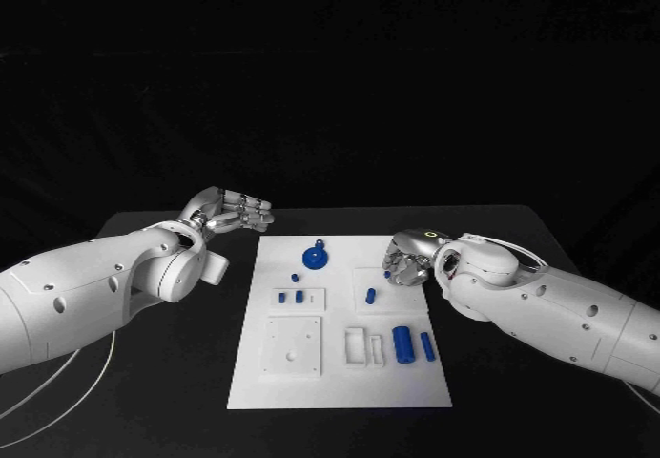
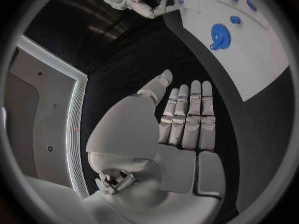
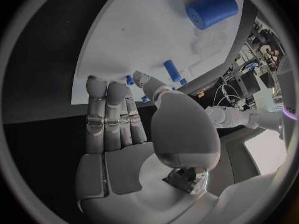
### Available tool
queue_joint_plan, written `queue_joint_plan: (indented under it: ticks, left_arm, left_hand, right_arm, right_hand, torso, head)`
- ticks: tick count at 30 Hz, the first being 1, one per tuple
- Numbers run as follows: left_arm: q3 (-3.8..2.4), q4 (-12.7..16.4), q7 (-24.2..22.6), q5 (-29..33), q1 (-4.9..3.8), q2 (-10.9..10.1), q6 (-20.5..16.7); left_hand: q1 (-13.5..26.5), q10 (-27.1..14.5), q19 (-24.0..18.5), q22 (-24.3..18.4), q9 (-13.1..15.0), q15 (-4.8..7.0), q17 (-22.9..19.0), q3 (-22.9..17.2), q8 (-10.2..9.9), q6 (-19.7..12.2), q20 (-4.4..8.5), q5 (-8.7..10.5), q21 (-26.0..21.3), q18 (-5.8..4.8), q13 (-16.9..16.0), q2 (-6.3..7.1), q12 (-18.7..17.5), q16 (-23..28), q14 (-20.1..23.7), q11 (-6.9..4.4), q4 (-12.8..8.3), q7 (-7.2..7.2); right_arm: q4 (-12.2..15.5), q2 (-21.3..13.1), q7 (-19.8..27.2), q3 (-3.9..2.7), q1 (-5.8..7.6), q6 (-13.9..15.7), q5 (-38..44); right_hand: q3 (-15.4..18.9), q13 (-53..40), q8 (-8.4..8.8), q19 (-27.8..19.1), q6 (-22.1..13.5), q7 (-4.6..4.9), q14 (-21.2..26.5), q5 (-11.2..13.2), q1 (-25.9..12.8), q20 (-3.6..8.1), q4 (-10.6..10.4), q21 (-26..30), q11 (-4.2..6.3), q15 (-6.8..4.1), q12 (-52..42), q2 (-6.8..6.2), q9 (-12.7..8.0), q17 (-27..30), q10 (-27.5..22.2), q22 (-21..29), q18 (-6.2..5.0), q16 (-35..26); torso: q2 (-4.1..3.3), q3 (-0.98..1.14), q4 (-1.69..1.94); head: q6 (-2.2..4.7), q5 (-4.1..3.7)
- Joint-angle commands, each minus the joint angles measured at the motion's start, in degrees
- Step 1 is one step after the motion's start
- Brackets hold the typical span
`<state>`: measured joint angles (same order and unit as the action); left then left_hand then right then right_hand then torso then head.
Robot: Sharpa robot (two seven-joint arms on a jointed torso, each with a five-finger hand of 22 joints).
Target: Assemble the parts on the task board
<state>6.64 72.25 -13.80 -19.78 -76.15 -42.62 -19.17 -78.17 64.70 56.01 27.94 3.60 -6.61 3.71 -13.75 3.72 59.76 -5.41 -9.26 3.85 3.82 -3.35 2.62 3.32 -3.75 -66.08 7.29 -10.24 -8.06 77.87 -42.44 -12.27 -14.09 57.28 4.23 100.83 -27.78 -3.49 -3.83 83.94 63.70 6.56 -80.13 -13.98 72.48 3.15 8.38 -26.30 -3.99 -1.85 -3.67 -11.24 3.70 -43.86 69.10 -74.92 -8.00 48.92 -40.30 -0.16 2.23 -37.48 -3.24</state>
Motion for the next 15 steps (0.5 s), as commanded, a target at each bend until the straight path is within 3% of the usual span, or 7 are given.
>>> queue_joint_plan:
  ticks: [1, 15]
  left_arm:
    - [-0.07, 0.2, -1.6, 1.8, -0.10, 0.0, 0.0]
    - [-0.07, 0.4, -1.4, 1.9, -0.11, -0.2, 0.1]
  left_hand:
    - [0.0, -0.4, 0.5, -0.1, -0.1, 0.03, 0.0, -0.1, -0.1, 0.5, -0.06, -0.04, 0.3, -0.02, 0.1, -0.40, 0.0, 0.1, -0.5, 0.13, -0.3, -0.10]
    - [0.0, -0.5, 0.6, -0.3, -0.1, 0.03, 0.0, 0.0, -0.1, 0.7, -0.05, -0.06, 0.3, 0.04, 0.0, -0.55, 0.0, 0.1, -0.5, 0.14, -0.4, -0.06]
  right_arm:
    - [-0.2, 0.4, -0.5, 0.27, -0.04, -1.1, 2.1]
    - [-0.7, 1.3, -0.8, 1.44, -0.05, -0.8, 3.1]
  right_hand:
    - [-0.5, 0.1, 0.24, 2.6, 0.6, -0.07, 0.0, 0.4, -0.2, -0.35, 0.1, 0.0, 0.01, 0.20, 0.2, -0.30, 0.0, 0.1, 0.3, -2.3, -0.58, 0.4]
    - [-4.5, 0.0, 0.12, 2.6, 4.3, -1.04, -0.1, 3.8, -0.3, 0.33, 0.6, -1.1, 1.23, -0.54, 0.1, 1.54, 0.1, 0.1, 4.0, -2.6, 0.10, 0.6]
  torso:
    - [-0.02, 0.07, -0.02]
    - [0.00, 0.10, -0.10]
  head:
    - [-0.11, 0.26]
    - [-0.43, 0.50]
